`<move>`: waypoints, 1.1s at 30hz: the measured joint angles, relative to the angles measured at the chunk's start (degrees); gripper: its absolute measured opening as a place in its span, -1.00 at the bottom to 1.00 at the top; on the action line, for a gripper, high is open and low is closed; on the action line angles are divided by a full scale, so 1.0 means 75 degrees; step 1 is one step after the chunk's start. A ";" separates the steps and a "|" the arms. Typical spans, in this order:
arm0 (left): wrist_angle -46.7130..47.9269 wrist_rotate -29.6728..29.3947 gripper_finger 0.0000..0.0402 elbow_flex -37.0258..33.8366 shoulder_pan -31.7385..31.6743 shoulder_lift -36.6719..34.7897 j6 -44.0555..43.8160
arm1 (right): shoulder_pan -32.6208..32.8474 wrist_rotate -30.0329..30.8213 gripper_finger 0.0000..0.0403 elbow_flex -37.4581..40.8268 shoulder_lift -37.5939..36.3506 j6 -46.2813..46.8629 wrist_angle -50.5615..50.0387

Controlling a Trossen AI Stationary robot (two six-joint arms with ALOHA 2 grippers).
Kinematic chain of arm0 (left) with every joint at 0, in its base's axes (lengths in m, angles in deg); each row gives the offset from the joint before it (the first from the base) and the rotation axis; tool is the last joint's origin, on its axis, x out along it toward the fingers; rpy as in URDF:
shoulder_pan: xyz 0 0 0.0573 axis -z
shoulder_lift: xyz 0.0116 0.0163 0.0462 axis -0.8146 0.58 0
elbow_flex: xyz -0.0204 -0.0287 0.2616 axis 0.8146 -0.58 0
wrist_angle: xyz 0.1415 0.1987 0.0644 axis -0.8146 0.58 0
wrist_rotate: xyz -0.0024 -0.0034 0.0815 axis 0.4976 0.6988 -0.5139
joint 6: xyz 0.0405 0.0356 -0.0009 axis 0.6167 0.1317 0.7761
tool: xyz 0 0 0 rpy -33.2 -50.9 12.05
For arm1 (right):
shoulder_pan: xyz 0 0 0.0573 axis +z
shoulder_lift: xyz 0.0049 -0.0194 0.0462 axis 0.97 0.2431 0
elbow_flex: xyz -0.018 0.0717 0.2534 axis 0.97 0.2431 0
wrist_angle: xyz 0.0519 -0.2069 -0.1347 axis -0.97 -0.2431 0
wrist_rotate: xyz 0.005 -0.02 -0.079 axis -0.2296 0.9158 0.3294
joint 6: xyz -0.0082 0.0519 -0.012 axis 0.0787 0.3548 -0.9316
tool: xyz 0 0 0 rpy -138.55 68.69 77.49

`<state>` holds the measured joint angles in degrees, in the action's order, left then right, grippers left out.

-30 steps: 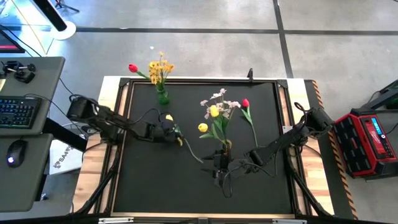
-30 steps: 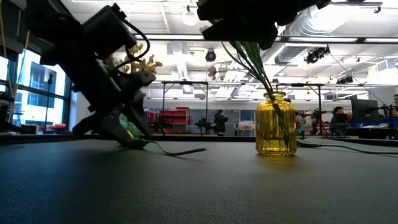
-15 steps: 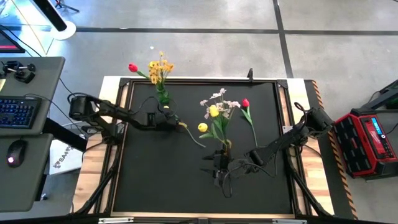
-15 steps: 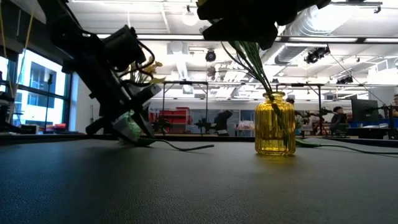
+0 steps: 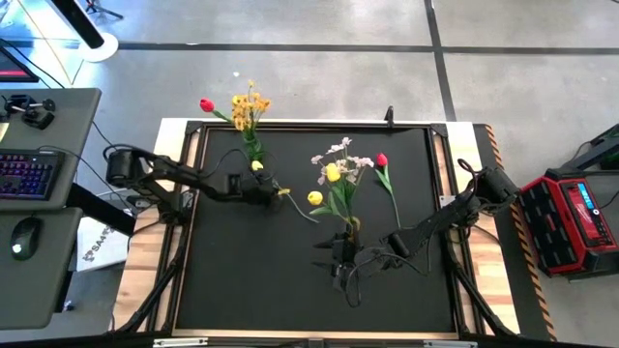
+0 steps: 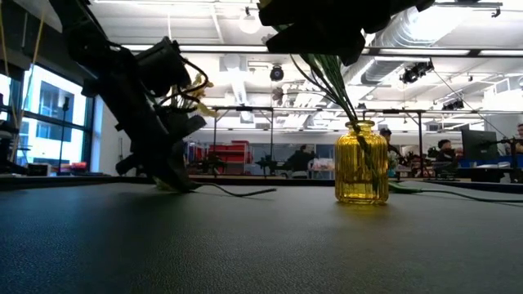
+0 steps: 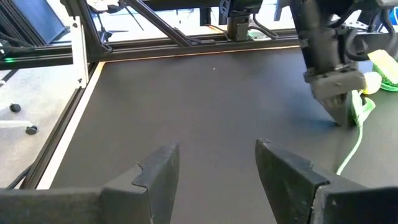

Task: Sort flowers into vase by color
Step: Put the yellow tulip into the yellow vase

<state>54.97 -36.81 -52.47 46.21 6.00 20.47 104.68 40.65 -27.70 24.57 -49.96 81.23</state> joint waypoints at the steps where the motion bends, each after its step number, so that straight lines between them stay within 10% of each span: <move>1: 0.0046 0.0105 -0.99 0.0000 0.0079 -0.0070 0.0100 | 0.0000 0.0001 -0.01 0.0000 0.0000 0.0012 0.0002; 7: 0.0752 0.0028 -1.00 0.0000 0.0667 -0.0930 0.0769 | 0.0003 0.0174 -0.01 0.0000 0.0000 0.0028 0.0029; 13: 0.0073 -0.0086 -1.00 0.0000 0.1246 -0.1358 0.3921 | -0.0043 0.0414 -0.01 0.0000 0.0000 0.0062 0.0055; 33: 0.0017 -0.0277 -0.41 0.0948 -0.0005 0.0773 0.9314 | -0.0580 -0.0005 -0.01 0.0000 0.0000 0.0856 0.0079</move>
<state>55.10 -38.89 -45.36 46.18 11.79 90.33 100.33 40.61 -27.70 24.57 -43.54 81.82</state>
